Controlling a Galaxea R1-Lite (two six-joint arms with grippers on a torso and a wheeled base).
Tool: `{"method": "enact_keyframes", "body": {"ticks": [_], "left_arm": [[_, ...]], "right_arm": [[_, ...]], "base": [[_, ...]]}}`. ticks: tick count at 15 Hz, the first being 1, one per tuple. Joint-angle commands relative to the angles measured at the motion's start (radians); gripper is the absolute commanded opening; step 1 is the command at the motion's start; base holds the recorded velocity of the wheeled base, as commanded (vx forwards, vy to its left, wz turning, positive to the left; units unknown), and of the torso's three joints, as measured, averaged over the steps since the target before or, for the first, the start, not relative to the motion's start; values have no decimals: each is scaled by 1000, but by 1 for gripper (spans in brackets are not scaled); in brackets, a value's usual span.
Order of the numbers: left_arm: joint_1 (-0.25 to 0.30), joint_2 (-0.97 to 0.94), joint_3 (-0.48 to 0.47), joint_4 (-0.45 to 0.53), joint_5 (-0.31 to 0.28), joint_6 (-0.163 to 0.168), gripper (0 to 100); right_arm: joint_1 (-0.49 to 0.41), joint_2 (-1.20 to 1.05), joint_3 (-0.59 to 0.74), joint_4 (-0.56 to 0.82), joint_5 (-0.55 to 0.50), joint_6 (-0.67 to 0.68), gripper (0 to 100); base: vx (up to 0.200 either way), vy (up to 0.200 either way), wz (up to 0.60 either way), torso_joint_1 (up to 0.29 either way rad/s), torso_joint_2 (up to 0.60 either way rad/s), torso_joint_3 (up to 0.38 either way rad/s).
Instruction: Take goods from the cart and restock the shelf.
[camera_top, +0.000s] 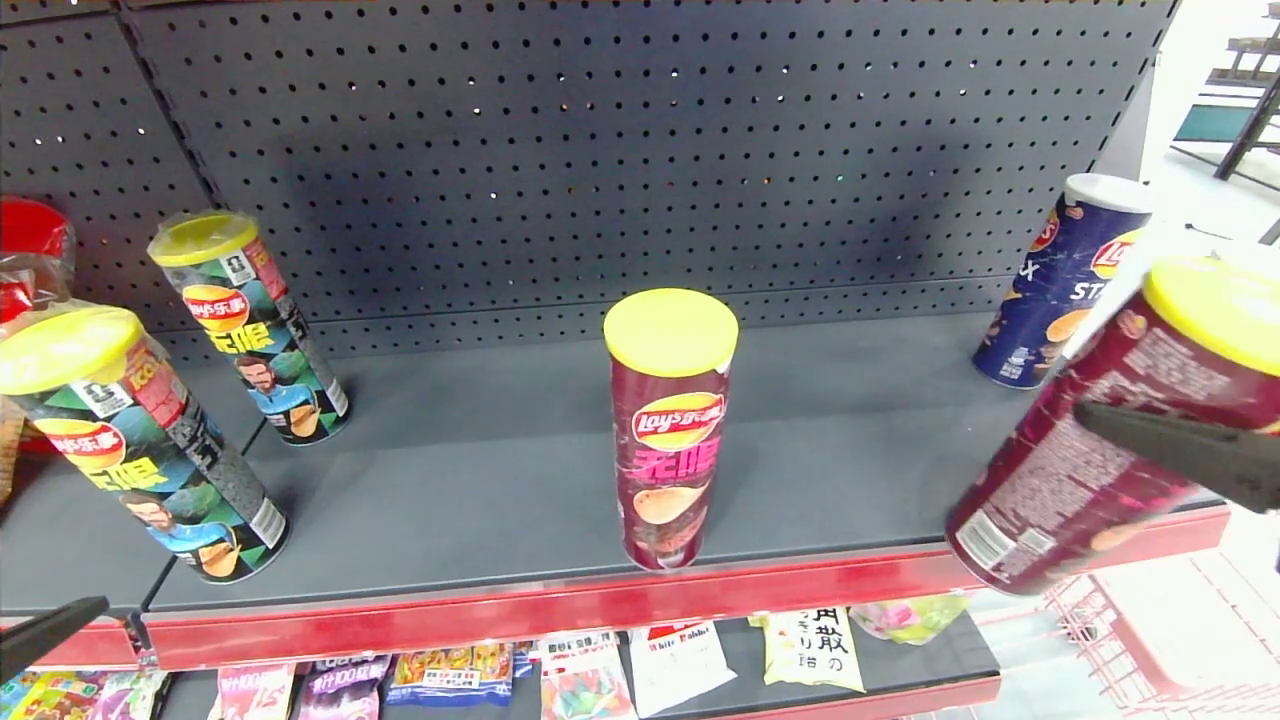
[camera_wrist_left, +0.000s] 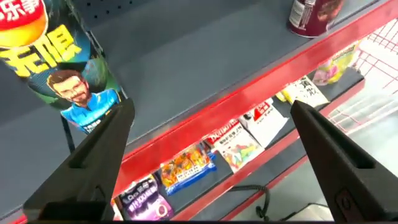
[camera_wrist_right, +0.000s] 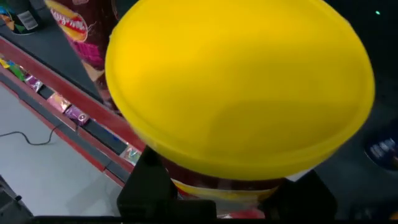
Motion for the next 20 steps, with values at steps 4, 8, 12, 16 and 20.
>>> {"method": "enact_keyframes", "body": {"ticks": [4,8,12,16,20], "left_arm": [[-4,132,-86,2,-15,0,100],[-110,242,-123,-3,-24,0,100],[-112,259,-140,-1,-24,-1,100],[-112,259,-141,-1,-21,-1,100],[-112,259,-141,-1,-13,-1,100]], "right_arm": [[76,421,-289,-89,5,-2,0],[134,578,-428,-91,5,1,0],[148,691,-516,-92,8,3,0],[157,771,-594,-94,25,4,0],[171,826,-669,-94,27,6,0]], "base": [[0,0,0,0,0,0],[0,0,0,0,0,0],[0,0,0,0,0,0],[0,0,0,0,0,0],[0,0,0,0,0,0]]}}
